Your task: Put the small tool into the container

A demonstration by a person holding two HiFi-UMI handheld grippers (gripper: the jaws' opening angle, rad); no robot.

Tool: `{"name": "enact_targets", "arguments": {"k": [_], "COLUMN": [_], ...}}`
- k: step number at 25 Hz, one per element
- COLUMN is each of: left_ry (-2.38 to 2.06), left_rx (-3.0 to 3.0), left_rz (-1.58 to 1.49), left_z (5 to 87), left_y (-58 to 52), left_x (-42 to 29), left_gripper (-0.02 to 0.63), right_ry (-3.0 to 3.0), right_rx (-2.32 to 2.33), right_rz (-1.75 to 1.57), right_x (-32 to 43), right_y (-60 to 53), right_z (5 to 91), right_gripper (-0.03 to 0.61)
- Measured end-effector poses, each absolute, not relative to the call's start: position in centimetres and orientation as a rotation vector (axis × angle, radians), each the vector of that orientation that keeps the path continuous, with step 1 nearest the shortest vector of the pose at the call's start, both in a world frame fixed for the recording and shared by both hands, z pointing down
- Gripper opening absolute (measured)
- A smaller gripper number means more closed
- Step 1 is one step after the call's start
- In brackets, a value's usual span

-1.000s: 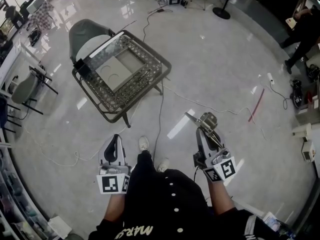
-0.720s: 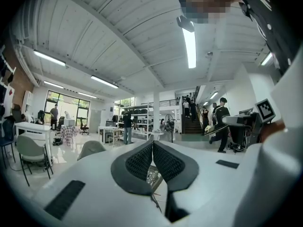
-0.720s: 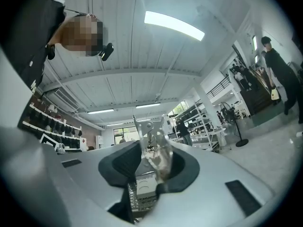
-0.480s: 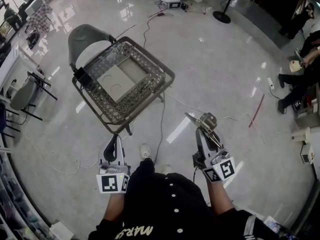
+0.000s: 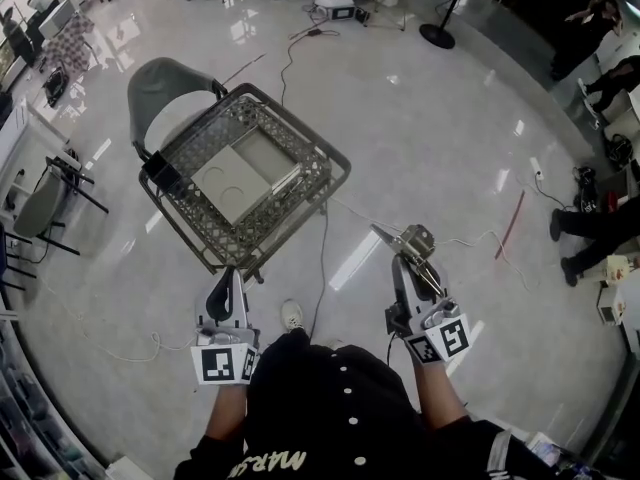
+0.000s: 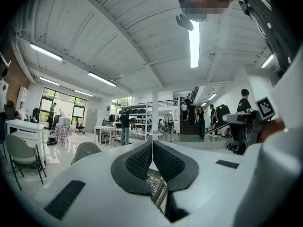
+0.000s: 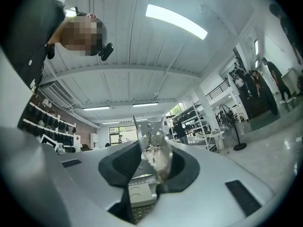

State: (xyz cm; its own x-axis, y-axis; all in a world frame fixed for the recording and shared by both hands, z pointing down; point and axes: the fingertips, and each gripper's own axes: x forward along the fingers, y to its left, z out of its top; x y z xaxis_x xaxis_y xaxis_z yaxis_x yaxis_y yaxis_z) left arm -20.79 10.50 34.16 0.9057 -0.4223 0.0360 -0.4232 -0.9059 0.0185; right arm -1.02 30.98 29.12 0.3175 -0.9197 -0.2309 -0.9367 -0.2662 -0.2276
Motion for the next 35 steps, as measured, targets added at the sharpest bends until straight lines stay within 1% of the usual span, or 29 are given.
{"name": "enact_targets", "arguments": {"k": [8, 20, 35], "left_ry": [-0.619, -0.513, -0.417], "left_rx": [3.052, 3.074, 3.082], "left_rz": [0.035, 0.04, 0.109], "left_z": [33.9, 34.7, 36.1], "left_y": [5.8, 1.6, 0.4], "left_x": [-18.8, -16.5, -13.2], "left_gripper": [0.031, 0.031, 0.031], "right_ry": [1.637, 1.564, 1.513], "right_rx": [-2.325, -2.377, -2.392], "right_rz": [0.083, 0.089, 0.051], "right_x": [0.5, 1.4, 3.4], "right_y": [27.0, 23.5, 22.4], "right_z": [29.2, 30.0, 31.3], "right_gripper": [0.118, 0.118, 0.118]}}
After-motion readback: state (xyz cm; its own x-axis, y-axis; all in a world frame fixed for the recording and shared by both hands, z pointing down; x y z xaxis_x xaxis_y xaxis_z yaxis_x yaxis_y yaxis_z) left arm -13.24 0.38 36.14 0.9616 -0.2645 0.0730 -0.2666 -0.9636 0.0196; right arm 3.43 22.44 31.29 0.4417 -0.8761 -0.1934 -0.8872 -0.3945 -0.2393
